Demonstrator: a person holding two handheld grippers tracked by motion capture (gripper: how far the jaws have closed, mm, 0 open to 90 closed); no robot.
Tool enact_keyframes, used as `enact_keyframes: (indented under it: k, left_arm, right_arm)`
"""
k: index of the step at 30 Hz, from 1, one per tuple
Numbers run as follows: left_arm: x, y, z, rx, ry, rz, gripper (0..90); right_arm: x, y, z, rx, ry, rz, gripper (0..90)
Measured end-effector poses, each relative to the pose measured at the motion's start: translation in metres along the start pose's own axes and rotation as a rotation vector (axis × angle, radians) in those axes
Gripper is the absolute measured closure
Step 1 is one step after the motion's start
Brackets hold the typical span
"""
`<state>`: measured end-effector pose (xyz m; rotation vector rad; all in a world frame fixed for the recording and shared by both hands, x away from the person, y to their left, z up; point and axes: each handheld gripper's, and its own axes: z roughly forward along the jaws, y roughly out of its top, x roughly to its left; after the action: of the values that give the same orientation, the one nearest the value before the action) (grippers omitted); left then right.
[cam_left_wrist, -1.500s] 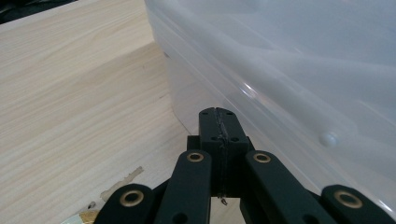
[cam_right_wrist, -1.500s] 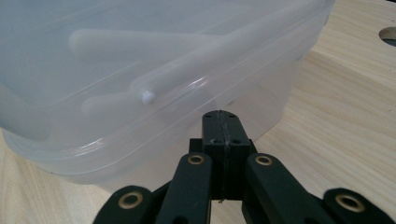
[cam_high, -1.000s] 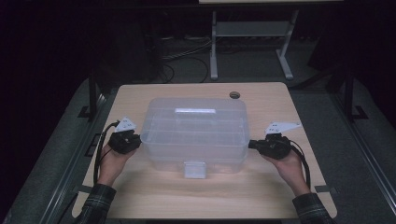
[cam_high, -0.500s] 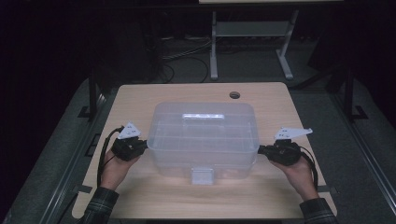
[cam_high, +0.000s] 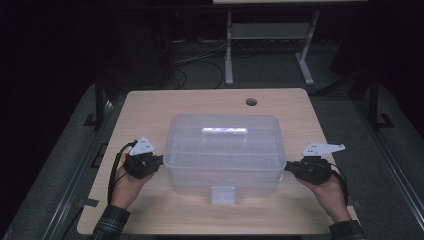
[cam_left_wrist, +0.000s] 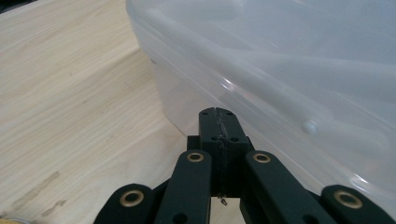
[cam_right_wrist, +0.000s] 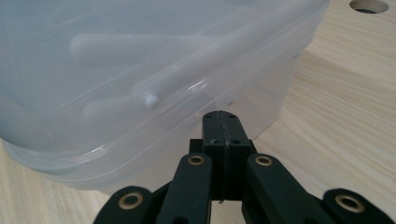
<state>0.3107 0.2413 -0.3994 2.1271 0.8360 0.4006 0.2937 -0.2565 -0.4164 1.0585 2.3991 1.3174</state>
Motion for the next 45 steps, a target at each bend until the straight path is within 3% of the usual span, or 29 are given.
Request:
enact_keyframes:
  k: [8, 15, 19, 23, 25, 26, 31, 35, 37, 42, 45]
  left_arm:
    - [-0.003, -0.002, 0.000, -0.011, -0.024, 0.001, 90.0]
    - [-0.001, -0.003, -0.001, -0.012, -0.018, 0.011, 89.9]
    - [0.001, -0.006, -0.002, -0.007, -0.014, 0.001, 78.3]
    - [0.007, -0.012, -0.007, 0.002, -0.022, -0.018, 72.3]
    - [0.009, -0.015, -0.010, 0.005, -0.026, -0.030, 67.5]
    - [0.011, -0.018, -0.012, 0.015, -0.027, -0.034, 65.1]
    - [0.012, -0.024, -0.016, 0.019, -0.032, -0.046, 52.7]
    - [0.011, -0.030, -0.020, 0.013, -0.040, -0.031, 46.0]
    - [0.010, -0.035, -0.021, 0.007, -0.042, -0.026, 40.5]
    - [0.010, -0.040, -0.023, 0.008, -0.040, -0.029, 35.8]
    - [0.010, -0.041, -0.024, 0.006, -0.041, -0.030, 35.0]
  right_arm:
    - [0.000, -0.004, -0.006, 0.004, -0.006, -0.008, 90.0]
    - [-0.003, -0.005, -0.007, -0.006, 0.006, -0.010, 88.9]
    - [-0.007, -0.006, -0.009, -0.015, -0.009, -0.008, 83.0]
    - [-0.011, -0.009, -0.013, -0.036, -0.033, -0.012, 76.5]
    - [-0.013, -0.010, -0.015, -0.035, -0.042, -0.003, 71.3]
    - [-0.016, -0.012, -0.016, -0.036, -0.046, -0.004, 62.1]
    - [-0.020, -0.013, -0.017, -0.018, -0.072, -0.015, 52.7]
    - [-0.024, -0.014, -0.019, 0.021, -0.063, 0.032, 49.1]
    - [-0.026, -0.013, -0.022, 0.038, -0.060, 0.062, 43.2]
    - [-0.026, -0.011, -0.028, 0.072, -0.087, 0.060, 35.6]
    - [-0.027, -0.010, -0.030, 0.082, -0.080, 0.065, 32.6]
